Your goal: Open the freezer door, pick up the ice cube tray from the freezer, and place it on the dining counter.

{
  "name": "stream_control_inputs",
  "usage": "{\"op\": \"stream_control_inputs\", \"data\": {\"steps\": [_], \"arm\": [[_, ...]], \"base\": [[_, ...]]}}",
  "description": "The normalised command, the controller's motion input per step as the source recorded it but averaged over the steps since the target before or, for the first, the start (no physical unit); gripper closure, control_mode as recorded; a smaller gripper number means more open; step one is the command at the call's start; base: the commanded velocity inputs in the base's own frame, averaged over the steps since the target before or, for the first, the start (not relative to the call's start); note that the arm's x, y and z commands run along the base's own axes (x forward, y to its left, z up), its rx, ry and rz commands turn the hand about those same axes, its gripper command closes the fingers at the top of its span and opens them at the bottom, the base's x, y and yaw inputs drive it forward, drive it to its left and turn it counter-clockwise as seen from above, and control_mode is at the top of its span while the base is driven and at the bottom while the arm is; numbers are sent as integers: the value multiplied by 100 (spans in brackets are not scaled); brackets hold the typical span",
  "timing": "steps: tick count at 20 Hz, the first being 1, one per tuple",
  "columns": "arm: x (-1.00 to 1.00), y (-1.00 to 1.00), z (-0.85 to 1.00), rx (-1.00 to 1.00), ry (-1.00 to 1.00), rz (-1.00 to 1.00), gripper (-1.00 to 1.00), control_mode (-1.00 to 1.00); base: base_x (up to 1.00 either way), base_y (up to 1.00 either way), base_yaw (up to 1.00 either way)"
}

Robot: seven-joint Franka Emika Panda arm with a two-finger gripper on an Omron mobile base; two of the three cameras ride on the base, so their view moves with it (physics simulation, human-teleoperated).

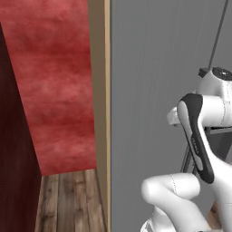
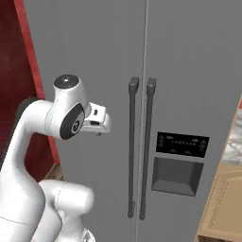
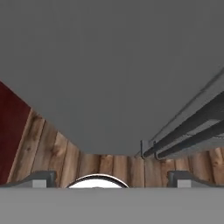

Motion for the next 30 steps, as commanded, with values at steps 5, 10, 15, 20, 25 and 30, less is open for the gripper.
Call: {"op": "stream_control_inputs", "data": {"steps": [5,10,15,20,25,30], "arm": [[-31,-96,-4,0,-33,2,-100,-100],[-8,-90,-9,1,-44,0,-100,-100],[6,-74,-2,3,-43,0,-100,-100],[14,-69,0,11,-37,0,-100,-100],[10,-52,0,11,-37,0,-100,-100],[18,-26,0,11,-27,1,-100,-100]], "base": [[0,0,0],[0,0,0],[0,0,0],[0,0,0],[0,0,0],[0,0,0]]}}
